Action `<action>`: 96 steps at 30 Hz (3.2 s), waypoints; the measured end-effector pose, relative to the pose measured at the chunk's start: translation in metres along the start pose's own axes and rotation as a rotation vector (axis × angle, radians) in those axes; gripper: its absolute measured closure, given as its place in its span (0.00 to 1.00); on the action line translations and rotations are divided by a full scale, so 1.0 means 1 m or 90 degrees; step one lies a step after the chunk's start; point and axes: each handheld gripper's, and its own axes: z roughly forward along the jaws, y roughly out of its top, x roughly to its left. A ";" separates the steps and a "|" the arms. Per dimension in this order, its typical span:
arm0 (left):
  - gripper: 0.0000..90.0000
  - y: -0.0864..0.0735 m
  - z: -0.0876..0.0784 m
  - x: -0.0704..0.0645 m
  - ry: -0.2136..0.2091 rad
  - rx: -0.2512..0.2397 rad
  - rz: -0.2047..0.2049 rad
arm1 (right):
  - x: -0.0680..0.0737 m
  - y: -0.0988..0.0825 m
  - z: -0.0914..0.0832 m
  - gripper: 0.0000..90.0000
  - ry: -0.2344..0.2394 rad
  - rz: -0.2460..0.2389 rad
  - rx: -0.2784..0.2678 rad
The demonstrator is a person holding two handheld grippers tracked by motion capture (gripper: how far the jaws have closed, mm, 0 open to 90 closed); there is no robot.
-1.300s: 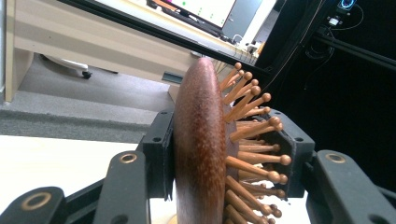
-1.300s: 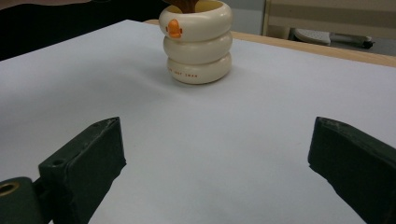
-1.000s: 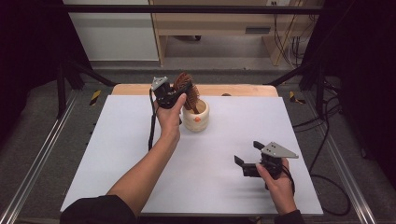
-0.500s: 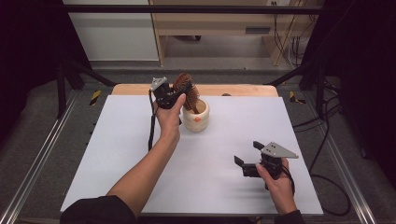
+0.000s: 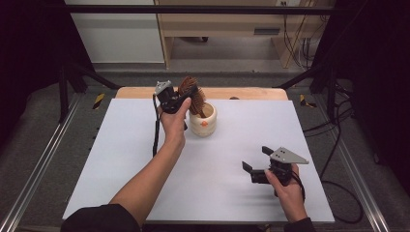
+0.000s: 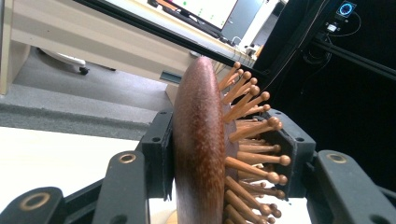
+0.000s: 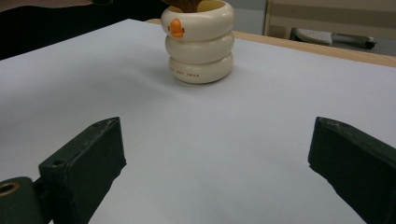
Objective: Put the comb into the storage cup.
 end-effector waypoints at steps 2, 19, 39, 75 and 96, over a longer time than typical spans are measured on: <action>0.54 0.000 0.000 0.001 -0.001 0.000 -0.004 | 0.000 0.000 0.000 0.04 0.002 -0.002 -0.001; 0.53 -0.001 -0.004 0.008 0.000 0.001 -0.024 | 0.001 0.000 0.001 0.04 0.003 -0.003 0.003; 0.51 0.001 -0.004 0.008 0.012 0.007 -0.028 | 0.002 0.000 0.000 0.04 0.003 0.000 -0.002; 0.34 -0.001 -0.005 0.007 0.022 0.001 0.001 | 0.000 -0.002 0.002 0.04 0.011 -0.003 0.005; 0.13 -0.003 -0.004 0.000 0.020 0.008 0.009 | 0.000 -0.002 -0.003 0.04 0.008 -0.005 0.003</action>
